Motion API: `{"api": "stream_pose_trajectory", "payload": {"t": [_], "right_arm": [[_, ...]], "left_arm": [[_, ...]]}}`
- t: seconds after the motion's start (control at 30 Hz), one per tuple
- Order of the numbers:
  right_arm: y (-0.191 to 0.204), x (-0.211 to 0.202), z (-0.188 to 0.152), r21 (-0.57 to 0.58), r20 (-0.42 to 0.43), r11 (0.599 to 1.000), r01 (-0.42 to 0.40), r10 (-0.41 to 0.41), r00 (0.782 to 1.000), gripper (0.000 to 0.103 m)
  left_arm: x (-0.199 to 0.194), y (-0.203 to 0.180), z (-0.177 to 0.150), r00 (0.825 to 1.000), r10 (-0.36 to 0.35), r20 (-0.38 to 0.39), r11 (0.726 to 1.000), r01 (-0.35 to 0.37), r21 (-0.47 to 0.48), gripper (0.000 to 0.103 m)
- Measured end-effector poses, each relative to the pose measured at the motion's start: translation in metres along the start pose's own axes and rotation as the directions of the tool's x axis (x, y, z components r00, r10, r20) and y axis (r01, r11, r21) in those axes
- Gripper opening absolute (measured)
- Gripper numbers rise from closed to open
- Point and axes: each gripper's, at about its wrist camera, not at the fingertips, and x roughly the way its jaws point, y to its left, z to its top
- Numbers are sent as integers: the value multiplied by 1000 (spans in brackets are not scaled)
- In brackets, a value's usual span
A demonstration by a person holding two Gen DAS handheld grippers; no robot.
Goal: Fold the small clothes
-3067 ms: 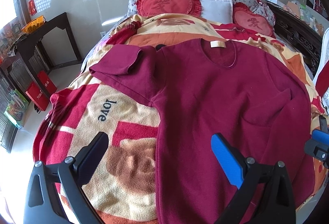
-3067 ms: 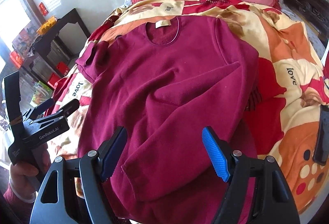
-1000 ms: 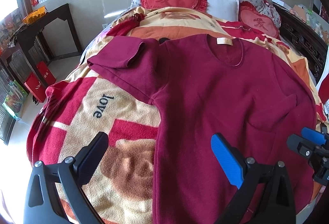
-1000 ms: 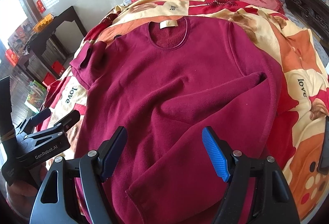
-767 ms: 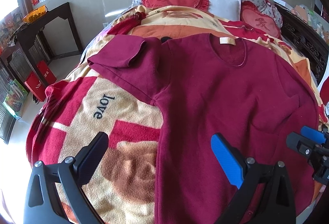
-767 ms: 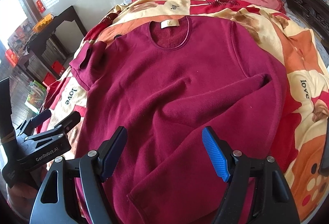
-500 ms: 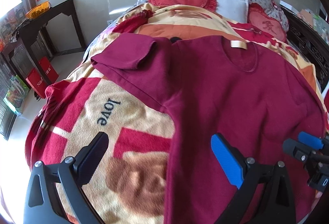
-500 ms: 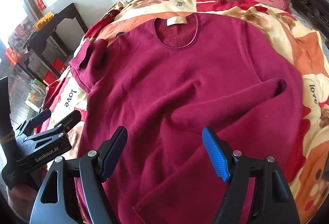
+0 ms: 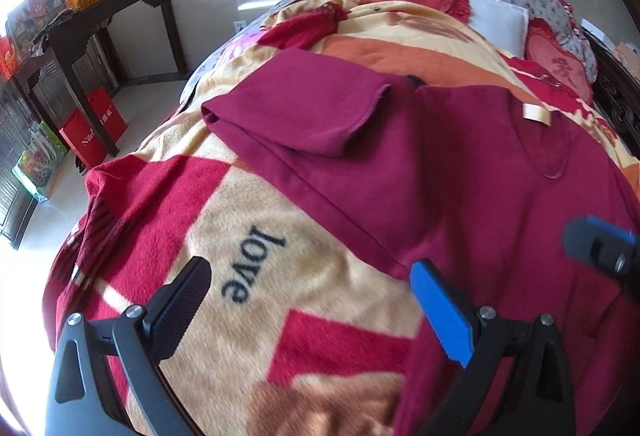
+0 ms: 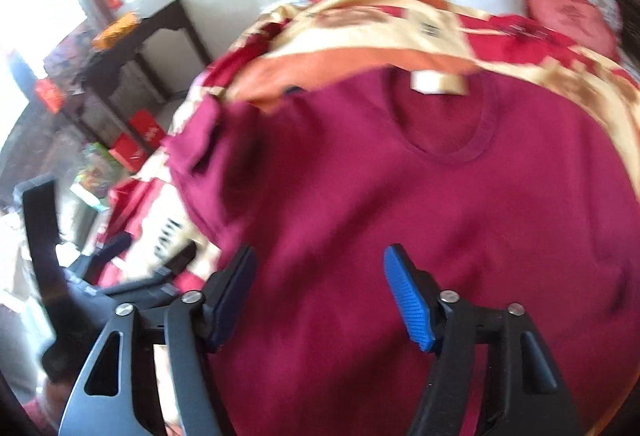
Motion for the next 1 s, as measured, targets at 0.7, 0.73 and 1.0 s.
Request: {"api": "stream_pose_trajectory", "payload": {"t": [0.7, 0.73, 1.0], "right_arm": [[87, 131, 83, -26, -151, 971, -239, 233, 961, 28], [87, 135, 84, -21, -154, 971, -237, 231, 961, 28], [83, 122, 91, 20, -24, 968, -252, 252, 967, 0]], "left_arm": [[41, 28, 6, 999, 4, -44, 996, -8, -86, 102], [41, 28, 6, 999, 5, -43, 996, -8, -86, 102], [42, 25, 6, 999, 25, -38, 997, -27, -75, 102]]}}
